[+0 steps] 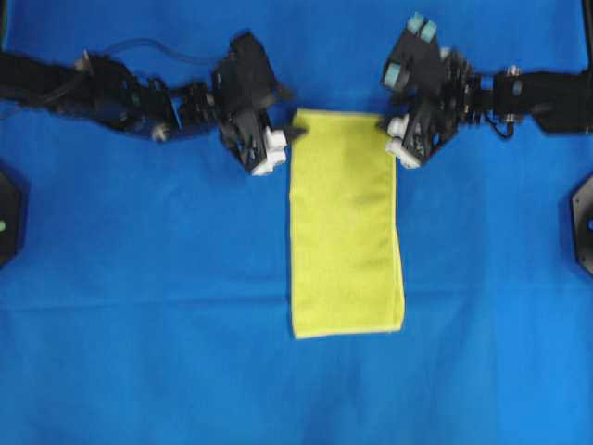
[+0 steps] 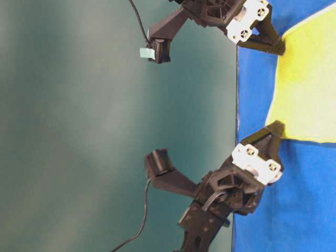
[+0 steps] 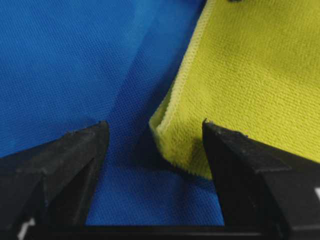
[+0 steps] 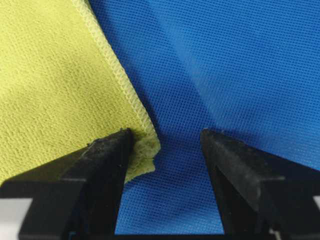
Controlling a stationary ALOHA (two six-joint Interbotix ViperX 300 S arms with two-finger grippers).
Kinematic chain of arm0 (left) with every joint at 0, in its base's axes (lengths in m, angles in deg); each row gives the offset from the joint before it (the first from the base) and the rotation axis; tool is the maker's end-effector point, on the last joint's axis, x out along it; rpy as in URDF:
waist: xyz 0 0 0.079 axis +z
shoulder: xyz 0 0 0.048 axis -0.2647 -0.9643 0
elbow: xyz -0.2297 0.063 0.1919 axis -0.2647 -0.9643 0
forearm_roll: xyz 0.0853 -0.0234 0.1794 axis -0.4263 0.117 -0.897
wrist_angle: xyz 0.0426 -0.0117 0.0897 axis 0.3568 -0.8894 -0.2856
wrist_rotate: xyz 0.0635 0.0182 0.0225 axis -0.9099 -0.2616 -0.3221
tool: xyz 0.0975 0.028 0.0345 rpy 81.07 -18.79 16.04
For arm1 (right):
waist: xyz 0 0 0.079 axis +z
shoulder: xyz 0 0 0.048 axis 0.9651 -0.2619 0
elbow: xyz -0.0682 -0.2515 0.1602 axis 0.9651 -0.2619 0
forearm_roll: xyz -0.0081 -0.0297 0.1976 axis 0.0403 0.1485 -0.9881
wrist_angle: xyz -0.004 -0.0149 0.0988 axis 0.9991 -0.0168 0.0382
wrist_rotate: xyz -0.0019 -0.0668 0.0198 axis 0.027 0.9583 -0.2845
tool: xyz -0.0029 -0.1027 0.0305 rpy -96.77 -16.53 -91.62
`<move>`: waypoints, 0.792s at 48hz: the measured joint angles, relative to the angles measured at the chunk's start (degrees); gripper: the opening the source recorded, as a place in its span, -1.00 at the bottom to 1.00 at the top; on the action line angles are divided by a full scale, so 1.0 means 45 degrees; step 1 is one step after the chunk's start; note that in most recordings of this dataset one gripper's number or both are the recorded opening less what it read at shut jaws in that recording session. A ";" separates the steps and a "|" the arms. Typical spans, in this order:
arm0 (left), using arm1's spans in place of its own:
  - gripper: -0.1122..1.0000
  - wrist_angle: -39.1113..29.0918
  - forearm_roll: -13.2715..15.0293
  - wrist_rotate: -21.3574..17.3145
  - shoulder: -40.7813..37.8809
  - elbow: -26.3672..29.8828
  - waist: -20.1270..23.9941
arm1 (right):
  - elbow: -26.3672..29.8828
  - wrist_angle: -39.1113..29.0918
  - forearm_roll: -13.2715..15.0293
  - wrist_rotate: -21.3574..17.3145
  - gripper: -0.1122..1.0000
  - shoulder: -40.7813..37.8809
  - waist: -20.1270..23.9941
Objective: Fold the yellow towel.
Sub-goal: 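Move both grippers to the top corners of the towel strip, then pinch the strip's top corners with both grippers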
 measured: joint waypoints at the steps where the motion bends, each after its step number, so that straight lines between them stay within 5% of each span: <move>1: 0.36 -0.0020 -0.0020 0.0000 -0.0059 0.0039 0.0000 | 0.0000 0.0000 0.0000 0.0020 0.29 0.0000 0.0000; 7: -0.16 -0.0156 -0.0020 0.0020 -0.0293 0.0234 -0.0039 | 0.0020 0.0039 0.0000 -0.0020 0.15 0.0020 0.0020; 14: -0.75 -0.0156 -0.0020 -0.0176 -0.0352 0.0332 -0.0078 | 0.0000 0.0059 -0.0020 -0.0039 -0.56 0.0000 0.0234; 17: -0.76 -0.0195 -0.0020 -0.0215 -0.0352 0.0352 -0.0078 | 0.0000 0.0039 -0.0020 -0.0059 -0.72 0.0000 0.0234; 38: -0.76 -0.0645 -0.0039 -0.0840 -0.0098 0.0723 0.0156 | 0.0117 -0.1191 0.0000 -0.0059 -0.72 0.0449 -0.0039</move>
